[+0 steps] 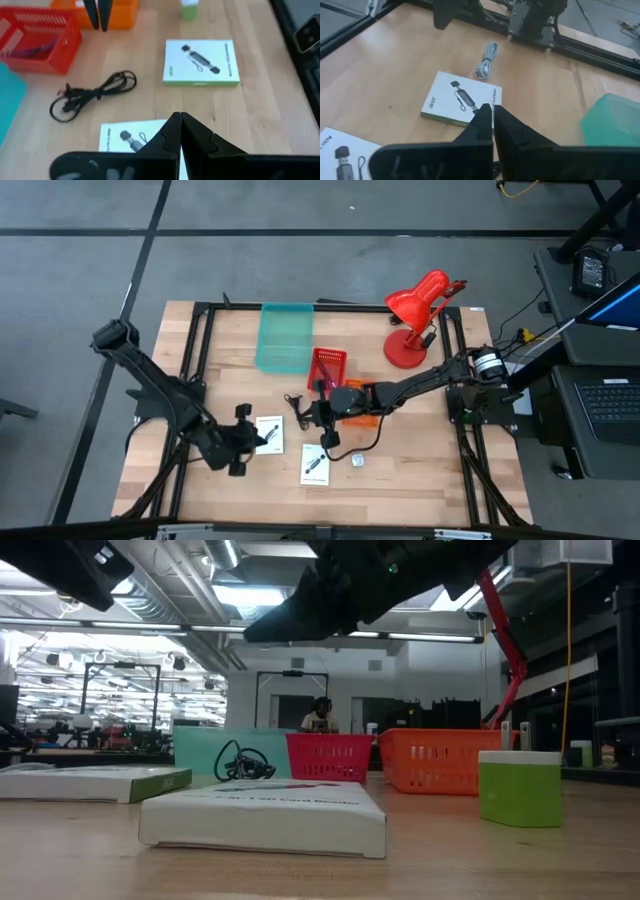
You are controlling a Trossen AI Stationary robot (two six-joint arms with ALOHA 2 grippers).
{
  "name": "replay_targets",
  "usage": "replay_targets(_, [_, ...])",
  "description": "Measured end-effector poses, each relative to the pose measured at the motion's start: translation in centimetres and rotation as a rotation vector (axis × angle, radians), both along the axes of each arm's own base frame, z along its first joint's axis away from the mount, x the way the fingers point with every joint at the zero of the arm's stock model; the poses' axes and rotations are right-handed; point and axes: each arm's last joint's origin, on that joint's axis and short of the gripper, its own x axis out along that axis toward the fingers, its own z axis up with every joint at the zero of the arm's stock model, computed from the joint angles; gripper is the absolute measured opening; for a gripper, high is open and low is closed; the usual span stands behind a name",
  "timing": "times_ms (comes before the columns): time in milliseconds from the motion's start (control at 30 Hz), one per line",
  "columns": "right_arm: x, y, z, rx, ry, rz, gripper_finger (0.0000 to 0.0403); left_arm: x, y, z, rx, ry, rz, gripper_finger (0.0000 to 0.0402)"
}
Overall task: Pick and place items into bin
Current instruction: Put the left white card reader box into the blue bin
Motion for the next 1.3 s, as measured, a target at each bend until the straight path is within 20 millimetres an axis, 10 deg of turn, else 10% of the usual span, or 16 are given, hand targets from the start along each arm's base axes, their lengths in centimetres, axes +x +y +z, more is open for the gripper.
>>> replay_targets(533, [0.9,2.0,-4.8,-0.057,0.052,0.067,0.0,1.5,0.1,-2.6,-0.048,0.298,0.227,0.0002])
replay_targets(1300, [1.9,2.1,-3.4,0.031,0.025,0.106,0.0,1.7,0.6,-4.7,-0.055,0.473,0.322,0.0002])
